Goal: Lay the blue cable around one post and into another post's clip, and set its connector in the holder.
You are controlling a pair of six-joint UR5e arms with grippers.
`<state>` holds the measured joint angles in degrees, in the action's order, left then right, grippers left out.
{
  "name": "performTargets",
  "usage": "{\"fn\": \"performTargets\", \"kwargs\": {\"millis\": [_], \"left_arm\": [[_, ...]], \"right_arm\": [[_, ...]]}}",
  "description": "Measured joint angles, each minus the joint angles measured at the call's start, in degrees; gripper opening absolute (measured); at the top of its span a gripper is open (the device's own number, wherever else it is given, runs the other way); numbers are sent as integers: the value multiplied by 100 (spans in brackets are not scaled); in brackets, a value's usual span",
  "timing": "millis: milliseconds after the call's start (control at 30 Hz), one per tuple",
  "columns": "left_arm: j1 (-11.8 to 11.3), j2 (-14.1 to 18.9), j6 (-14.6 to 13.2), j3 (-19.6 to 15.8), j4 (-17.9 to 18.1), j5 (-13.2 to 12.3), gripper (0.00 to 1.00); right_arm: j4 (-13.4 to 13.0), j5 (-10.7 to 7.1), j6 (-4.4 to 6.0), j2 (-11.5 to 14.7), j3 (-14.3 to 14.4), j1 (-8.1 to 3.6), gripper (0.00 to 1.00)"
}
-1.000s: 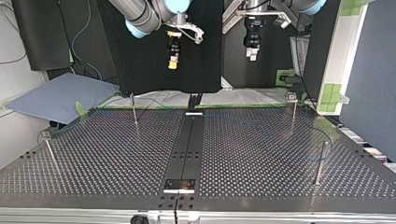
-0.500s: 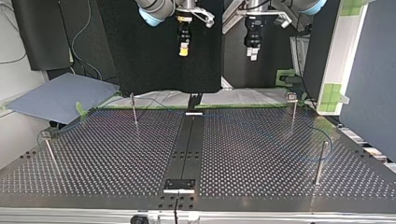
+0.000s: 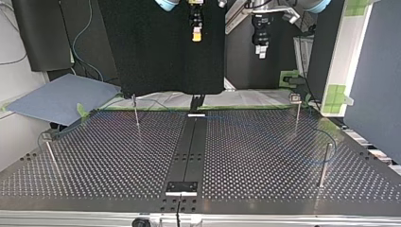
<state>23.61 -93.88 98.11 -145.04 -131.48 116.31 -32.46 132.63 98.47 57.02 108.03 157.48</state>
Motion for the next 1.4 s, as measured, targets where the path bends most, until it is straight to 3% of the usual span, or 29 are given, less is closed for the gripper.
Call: {"fn": "performTargets", "kwargs": {"millis": [100,167,367,533,800,1000,1200,1400], "left_arm": [[-40,-1,-19,-3,-18,128,98],[-75,-1,-60,-3,-22,223,98],[-165,-1,-105,-5,-15,398,98],[-212,-2,-49,-5,29,232,98],[-230,-2,241,-30,279,-154,98],[-241,-2,319,-183,547,-455,98],[-242,-2,338,-231,809,-718,98],[-241,-2,340,-232,879,-789,98]], "right_arm": [[-139,-79,122,82,142,-102,100],[-223,-151,146,154,228,-182,100],[-491,-408,61,408,496,-443,100],[-713,-630,-51,613,719,-667,100],[-843,-996,-106,682,868,-1040,100],[-858,-1089,-137,684,872,-1292,100],[-864,-1172,-187,681,872,-1368,100],[-868,-1213,-211,676,874,-1372,100]]}}
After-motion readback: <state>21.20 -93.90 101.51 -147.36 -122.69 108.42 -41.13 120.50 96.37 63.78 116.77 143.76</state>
